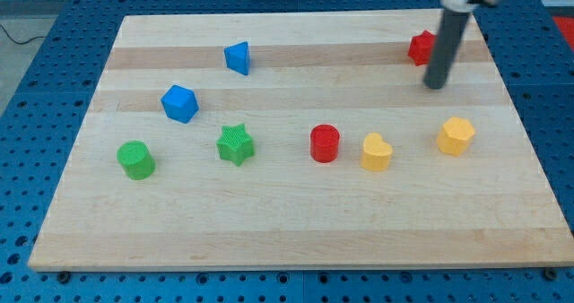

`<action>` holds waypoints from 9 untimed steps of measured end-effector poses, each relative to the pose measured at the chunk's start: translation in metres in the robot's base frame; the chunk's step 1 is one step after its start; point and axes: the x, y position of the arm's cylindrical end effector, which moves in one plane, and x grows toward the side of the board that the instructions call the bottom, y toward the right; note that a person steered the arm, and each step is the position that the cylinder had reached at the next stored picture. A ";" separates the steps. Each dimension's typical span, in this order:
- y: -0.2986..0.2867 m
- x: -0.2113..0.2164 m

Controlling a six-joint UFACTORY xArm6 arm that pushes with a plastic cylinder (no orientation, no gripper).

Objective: Move the red star towards the center of the board

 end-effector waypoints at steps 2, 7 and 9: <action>0.059 -0.049; -0.032 -0.115; -0.082 -0.092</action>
